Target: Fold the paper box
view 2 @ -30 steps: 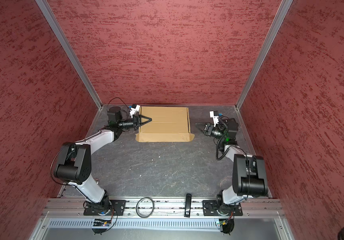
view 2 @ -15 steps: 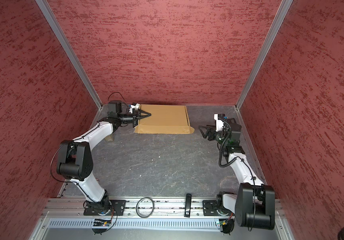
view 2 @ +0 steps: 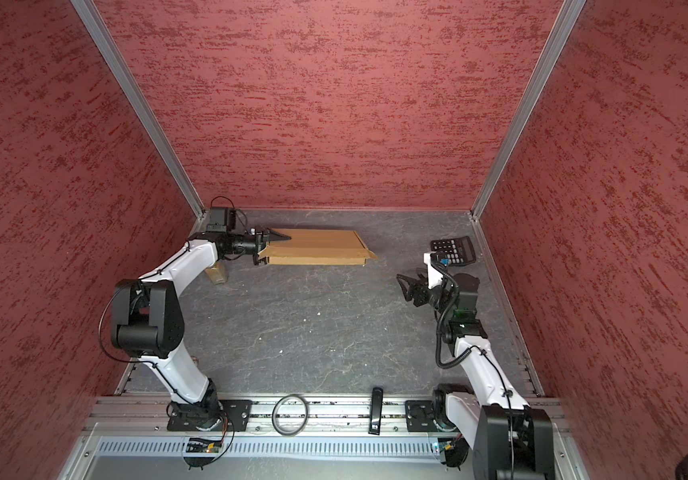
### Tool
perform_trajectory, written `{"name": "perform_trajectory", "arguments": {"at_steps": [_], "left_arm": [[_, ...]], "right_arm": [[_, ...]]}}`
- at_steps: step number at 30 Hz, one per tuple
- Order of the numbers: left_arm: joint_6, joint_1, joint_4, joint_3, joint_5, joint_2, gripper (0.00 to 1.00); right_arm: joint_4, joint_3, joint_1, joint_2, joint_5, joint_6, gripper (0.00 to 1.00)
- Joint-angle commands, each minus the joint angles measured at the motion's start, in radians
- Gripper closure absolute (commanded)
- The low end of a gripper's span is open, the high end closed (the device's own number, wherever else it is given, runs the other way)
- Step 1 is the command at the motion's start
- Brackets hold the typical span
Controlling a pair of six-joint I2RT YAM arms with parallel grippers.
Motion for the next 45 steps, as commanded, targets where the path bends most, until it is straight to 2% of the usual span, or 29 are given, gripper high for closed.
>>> {"name": "perform_trajectory", "arguments": {"at_steps": [1,6,10,15,21,26,33,39,45], "left_arm": [[0.032,-0.001,-0.196,0.085,0.006,0.031,0.57],[0.024,-0.026,-0.386,0.158,0.024,0.04,0.56],[0.155,-0.024,-0.667,0.288,0.028,0.091,0.56],[0.202,-0.012,-0.781,0.294,0.089,0.089,0.59],[0.401,-0.002,-1.088,0.384,0.113,0.161,0.6],[0.57,-0.001,-1.275,0.492,0.124,0.251,0.6],[0.637,-0.012,-1.312,0.501,0.14,0.288,0.6],[0.651,-0.03,-1.313,0.496,0.152,0.295,0.61],[0.651,-0.031,-1.313,0.486,0.151,0.291,0.62]], "right_arm": [[0.018,-0.01,0.038,-0.053,0.035,-0.104,0.24],[0.041,-0.034,0.093,-0.079,0.035,-0.159,0.23],[0.029,-0.04,0.159,-0.075,0.018,-0.219,0.23],[0.006,-0.038,0.216,-0.097,-0.01,-0.254,0.23],[-0.031,-0.005,0.242,-0.119,-0.053,-0.3,0.23],[-0.089,0.04,0.27,-0.119,-0.071,-0.345,0.22],[-0.084,0.086,0.309,-0.093,-0.055,-0.377,0.22],[-0.154,0.162,0.352,-0.016,-0.036,-0.452,0.22],[-0.125,0.18,0.383,0.016,-0.011,-0.478,0.22]]}}
